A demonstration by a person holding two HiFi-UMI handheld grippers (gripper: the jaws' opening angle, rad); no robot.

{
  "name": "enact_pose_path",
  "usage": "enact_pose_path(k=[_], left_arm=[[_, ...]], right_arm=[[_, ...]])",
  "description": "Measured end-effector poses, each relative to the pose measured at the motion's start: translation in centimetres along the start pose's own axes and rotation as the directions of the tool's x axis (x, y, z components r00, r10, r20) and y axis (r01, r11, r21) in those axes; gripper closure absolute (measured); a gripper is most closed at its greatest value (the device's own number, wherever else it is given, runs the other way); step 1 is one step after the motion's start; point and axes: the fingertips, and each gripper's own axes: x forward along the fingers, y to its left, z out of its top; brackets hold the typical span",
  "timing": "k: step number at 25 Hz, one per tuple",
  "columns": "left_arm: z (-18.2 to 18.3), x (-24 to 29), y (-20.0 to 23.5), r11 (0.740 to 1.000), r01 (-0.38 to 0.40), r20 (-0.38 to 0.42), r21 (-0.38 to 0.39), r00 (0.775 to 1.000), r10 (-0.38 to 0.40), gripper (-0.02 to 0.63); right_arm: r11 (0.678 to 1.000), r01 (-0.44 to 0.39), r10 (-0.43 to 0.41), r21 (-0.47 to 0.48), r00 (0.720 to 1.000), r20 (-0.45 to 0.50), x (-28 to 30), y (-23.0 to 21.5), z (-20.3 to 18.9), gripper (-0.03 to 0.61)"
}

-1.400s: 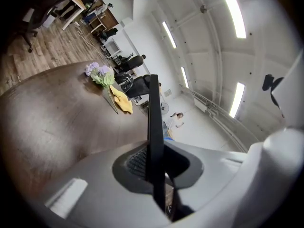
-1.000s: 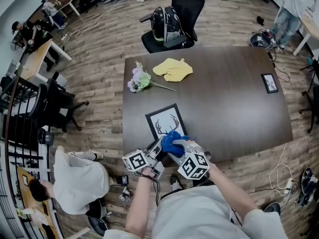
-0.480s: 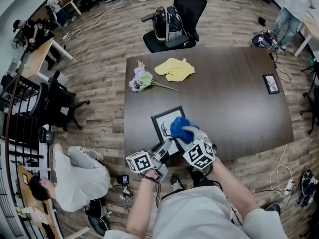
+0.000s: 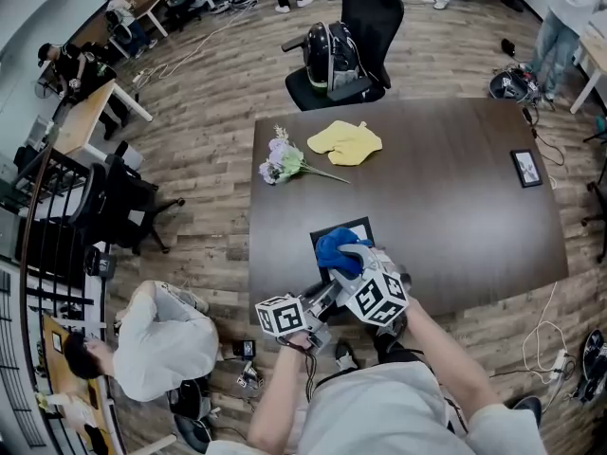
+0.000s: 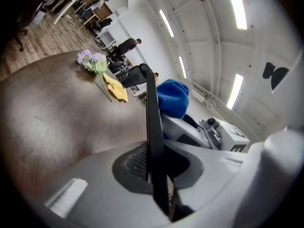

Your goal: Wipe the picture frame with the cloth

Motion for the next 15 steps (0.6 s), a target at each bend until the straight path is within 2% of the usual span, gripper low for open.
enact_pose_path(k=[5,10,15], left_arm=[[-0.6,0.3,-1.1,0.999,0.028,-0.019,0.018,0.999,-0.028,0.529],[-0.3,0.2,-1.5,0.999,0.042,-0.005,0.030,0.999,-0.042,0.529],[0.2,-0.3,-1.5,0.998,0.034,0.003,0.053,0.999,-0.034,0.529]], right_arm=[[0.992,0.125,-0.126,0.013,0.991,0.035,0.0,-3.2,0.9,0.468],[0.983,0.182,-0.182,-0.032,0.983,0.004,-0.8,-5.4,0.2,0.468],[0.968,0.239,-0.236,0.073,0.971,-0.048,-1.9,-7.0,-2.5,0.468]])
